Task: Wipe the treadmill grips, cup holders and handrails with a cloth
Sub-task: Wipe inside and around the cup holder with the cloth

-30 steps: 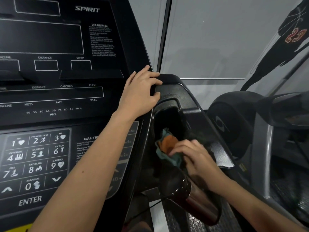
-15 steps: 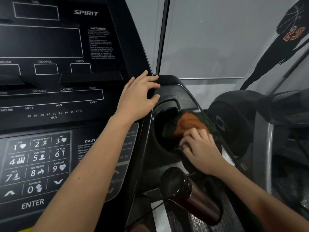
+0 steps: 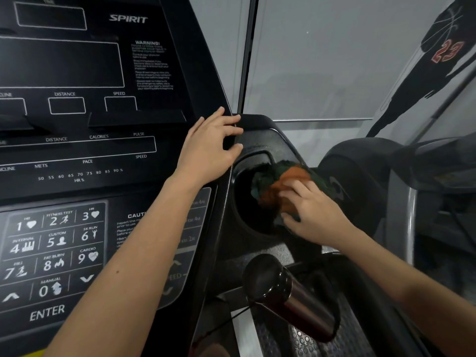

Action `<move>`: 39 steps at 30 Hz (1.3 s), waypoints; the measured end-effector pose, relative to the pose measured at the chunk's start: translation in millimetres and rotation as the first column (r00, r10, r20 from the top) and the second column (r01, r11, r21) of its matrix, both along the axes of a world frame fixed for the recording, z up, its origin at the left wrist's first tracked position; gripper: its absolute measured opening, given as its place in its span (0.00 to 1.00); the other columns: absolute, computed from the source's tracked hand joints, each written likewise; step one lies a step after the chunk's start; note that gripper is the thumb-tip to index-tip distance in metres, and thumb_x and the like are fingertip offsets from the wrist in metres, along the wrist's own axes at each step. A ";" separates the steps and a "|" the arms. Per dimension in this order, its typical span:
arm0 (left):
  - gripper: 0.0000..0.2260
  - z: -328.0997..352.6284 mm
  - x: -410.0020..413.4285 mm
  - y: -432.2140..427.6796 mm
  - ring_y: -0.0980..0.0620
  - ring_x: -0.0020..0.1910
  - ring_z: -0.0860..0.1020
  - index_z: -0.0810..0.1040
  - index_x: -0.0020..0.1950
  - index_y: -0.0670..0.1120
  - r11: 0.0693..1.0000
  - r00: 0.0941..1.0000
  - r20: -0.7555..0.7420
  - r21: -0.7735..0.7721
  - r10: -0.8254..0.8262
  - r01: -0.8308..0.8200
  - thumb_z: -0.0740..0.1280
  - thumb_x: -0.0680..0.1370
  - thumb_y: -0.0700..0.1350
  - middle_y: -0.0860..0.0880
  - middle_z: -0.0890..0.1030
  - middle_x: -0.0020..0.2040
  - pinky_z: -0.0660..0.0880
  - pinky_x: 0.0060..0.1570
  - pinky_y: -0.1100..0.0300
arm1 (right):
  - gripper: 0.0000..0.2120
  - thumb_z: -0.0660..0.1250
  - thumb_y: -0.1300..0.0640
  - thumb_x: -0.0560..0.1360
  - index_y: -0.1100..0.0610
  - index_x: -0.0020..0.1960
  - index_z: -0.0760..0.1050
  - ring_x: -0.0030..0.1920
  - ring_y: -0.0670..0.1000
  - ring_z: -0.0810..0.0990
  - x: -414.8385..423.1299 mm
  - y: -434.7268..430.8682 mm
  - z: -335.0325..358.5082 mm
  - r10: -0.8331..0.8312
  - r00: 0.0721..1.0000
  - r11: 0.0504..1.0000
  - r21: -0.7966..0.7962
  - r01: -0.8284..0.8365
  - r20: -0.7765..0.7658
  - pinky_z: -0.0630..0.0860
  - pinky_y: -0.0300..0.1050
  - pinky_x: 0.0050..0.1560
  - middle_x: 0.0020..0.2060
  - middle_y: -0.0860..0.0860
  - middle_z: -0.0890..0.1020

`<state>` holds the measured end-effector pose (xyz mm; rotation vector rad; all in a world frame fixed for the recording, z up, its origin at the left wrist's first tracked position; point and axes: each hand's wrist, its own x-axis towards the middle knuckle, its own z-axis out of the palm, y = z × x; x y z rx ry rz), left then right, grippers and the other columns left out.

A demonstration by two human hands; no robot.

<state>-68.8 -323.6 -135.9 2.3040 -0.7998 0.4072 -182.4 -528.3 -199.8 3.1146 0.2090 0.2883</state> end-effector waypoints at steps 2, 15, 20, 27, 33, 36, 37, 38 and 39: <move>0.14 0.0 0.1 0.0 0.59 0.74 0.55 0.76 0.63 0.50 1.000 1.000 0.001 0.000 0.002 -0.002 0.65 0.77 0.46 0.57 0.69 0.70 0.44 0.71 0.60 | 0.19 0.54 0.46 0.72 0.55 0.48 0.79 0.53 0.57 0.76 -18.0 4.6 -2.2 0.068 0.995 0.998 -0.023 -0.066 0.068 0.77 0.53 0.47 0.51 0.50 0.79; 0.14 -0.4 2.2 -3.6 0.58 0.74 0.56 0.77 0.61 0.49 1.000 0.999 0.028 -0.006 0.014 -0.014 0.66 0.76 0.44 0.55 0.71 0.69 0.45 0.72 0.58 | 0.26 0.54 0.66 0.78 0.58 0.75 0.54 0.73 0.51 0.52 13.6 81.6 -7.1 0.241 0.963 0.801 0.585 -0.128 -0.120 0.49 0.42 0.75 0.74 0.54 0.51; 0.14 -0.8 2.0 -3.2 0.58 0.74 0.56 0.77 0.62 0.49 1.000 1.000 0.026 -0.012 0.012 -0.012 0.66 0.76 0.44 0.55 0.70 0.69 0.46 0.72 0.58 | 0.29 0.55 0.67 0.77 0.62 0.75 0.49 0.75 0.58 0.38 44.9 73.9 -15.8 0.165 0.984 0.921 0.367 -0.130 -0.065 0.41 0.47 0.74 0.75 0.61 0.41; 0.14 -1.4 0.3 -2.0 0.57 0.74 0.56 0.76 0.62 0.49 1.000 1.000 0.009 -0.022 0.003 -0.003 0.65 0.77 0.44 0.55 0.70 0.70 0.47 0.72 0.59 | 0.31 0.55 0.46 0.75 0.64 0.72 0.61 0.70 0.64 0.65 66.2 70.2 -23.0 -0.243 0.945 0.967 -0.020 0.253 0.220 0.59 0.58 0.69 0.69 0.68 0.64; 0.14 -1.4 0.6 -1.5 0.58 0.74 0.56 0.76 0.63 0.48 1.000 1.000 -0.002 -0.022 0.003 -0.003 0.66 0.77 0.45 0.55 0.69 0.71 0.46 0.72 0.59 | 0.36 0.75 0.47 0.64 0.68 0.63 0.71 0.57 0.66 0.76 58.6 42.8 -25.4 -0.427 0.865 0.896 -0.008 0.445 0.264 0.73 0.58 0.57 0.57 0.68 0.75; 0.14 -0.8 -0.5 -2.0 0.58 0.74 0.56 0.76 0.62 0.48 1.000 1.000 -0.008 -0.028 0.004 -0.005 0.66 0.77 0.44 0.55 0.69 0.70 0.46 0.71 0.60 | 0.29 0.72 0.58 0.67 0.70 0.64 0.70 0.61 0.66 0.74 72.6 57.8 -25.9 -0.358 0.871 0.926 0.007 0.378 0.337 0.71 0.57 0.62 0.60 0.69 0.74; 0.14 -0.2 -0.9 -2.0 0.58 0.74 0.56 0.76 0.63 0.48 1.000 1.000 -0.010 -0.031 0.004 -0.005 0.66 0.77 0.44 0.55 0.69 0.70 0.46 0.71 0.60 | 0.25 0.67 0.62 0.70 0.70 0.64 0.70 0.62 0.66 0.73 78.1 65.8 -27.2 -0.300 0.875 0.948 0.015 0.318 0.380 0.70 0.57 0.63 0.61 0.70 0.73; 0.14 0.4 -1.2 -1.8 0.58 0.74 0.56 0.76 0.63 0.48 1.000 1.000 -0.010 -0.029 0.003 -0.003 0.66 0.77 0.45 0.55 0.69 0.70 0.47 0.71 0.60 | 0.22 0.61 0.65 0.72 0.69 0.65 0.70 0.64 0.66 0.72 81.3 74.0 -28.4 -0.240 0.879 0.967 0.020 0.255 0.411 0.69 0.57 0.65 0.63 0.69 0.71; 0.15 0.6 -1.3 -1.6 0.58 0.74 0.56 0.76 0.63 0.49 1.000 1.000 -0.008 -0.023 0.001 -0.001 0.65 0.77 0.45 0.55 0.69 0.71 0.47 0.72 0.59 | 0.21 0.55 0.65 0.74 0.69 0.65 0.69 0.65 0.65 0.71 83.5 79.6 -30.6 -0.183 0.879 0.980 0.012 0.198 0.441 0.67 0.56 0.66 0.64 0.68 0.71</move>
